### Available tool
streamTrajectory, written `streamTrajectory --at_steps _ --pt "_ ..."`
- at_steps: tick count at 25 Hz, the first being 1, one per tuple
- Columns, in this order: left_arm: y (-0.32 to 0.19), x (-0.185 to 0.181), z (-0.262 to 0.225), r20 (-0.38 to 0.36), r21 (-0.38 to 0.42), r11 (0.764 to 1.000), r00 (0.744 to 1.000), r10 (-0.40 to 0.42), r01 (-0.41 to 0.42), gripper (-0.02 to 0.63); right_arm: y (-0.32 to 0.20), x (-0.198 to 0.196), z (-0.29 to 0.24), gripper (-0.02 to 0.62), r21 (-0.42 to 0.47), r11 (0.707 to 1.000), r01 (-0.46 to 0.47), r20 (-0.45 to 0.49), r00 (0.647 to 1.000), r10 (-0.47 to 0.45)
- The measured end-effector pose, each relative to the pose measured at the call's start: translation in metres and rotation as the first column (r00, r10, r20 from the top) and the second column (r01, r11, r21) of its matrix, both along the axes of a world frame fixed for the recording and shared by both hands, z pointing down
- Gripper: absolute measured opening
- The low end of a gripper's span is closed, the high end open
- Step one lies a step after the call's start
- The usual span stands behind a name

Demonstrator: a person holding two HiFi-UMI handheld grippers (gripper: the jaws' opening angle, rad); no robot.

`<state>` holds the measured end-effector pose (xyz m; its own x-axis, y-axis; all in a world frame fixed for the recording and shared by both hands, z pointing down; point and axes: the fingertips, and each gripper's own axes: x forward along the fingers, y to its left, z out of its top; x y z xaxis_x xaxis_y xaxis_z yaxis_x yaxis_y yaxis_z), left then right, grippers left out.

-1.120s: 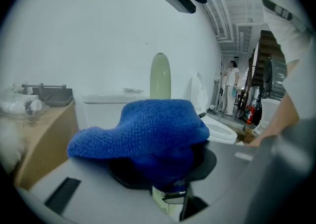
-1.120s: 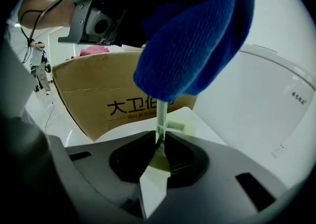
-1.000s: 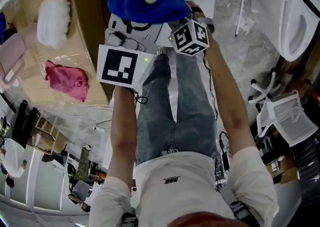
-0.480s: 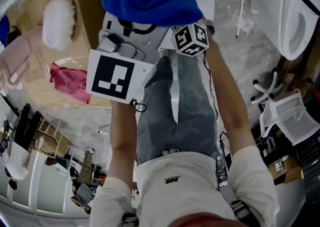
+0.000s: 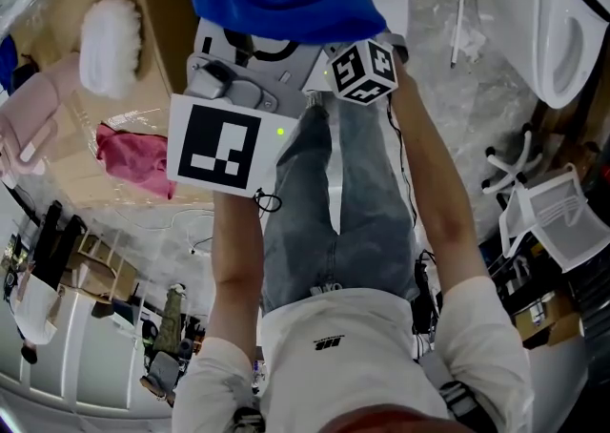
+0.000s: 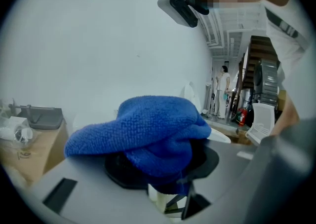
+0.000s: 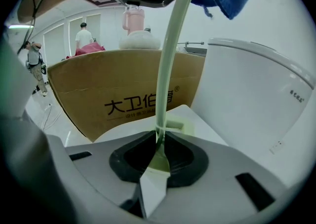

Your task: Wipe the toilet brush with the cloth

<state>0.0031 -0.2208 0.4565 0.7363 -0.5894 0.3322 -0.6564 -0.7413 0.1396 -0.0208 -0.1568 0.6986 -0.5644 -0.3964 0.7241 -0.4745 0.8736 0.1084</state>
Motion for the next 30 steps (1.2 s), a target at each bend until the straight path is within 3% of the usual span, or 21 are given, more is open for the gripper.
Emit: streamTrajectory --at_steps 12,30 --pt "0.020 -0.008 0.069 0.080 -0.062 0.997 0.996 -0.038 0.043 0.132 -0.001 0.000 -0.001 0.052 0.007 1.000 -0.012 0.016 1.000 0.012" --pt "0.037 -0.008 0.181 0.149 -0.149 0.984 0.986 -0.074 0.097 0.121 0.000 0.000 0.001 0.052 0.028 0.999 -0.018 0.029 0.999 0.017"
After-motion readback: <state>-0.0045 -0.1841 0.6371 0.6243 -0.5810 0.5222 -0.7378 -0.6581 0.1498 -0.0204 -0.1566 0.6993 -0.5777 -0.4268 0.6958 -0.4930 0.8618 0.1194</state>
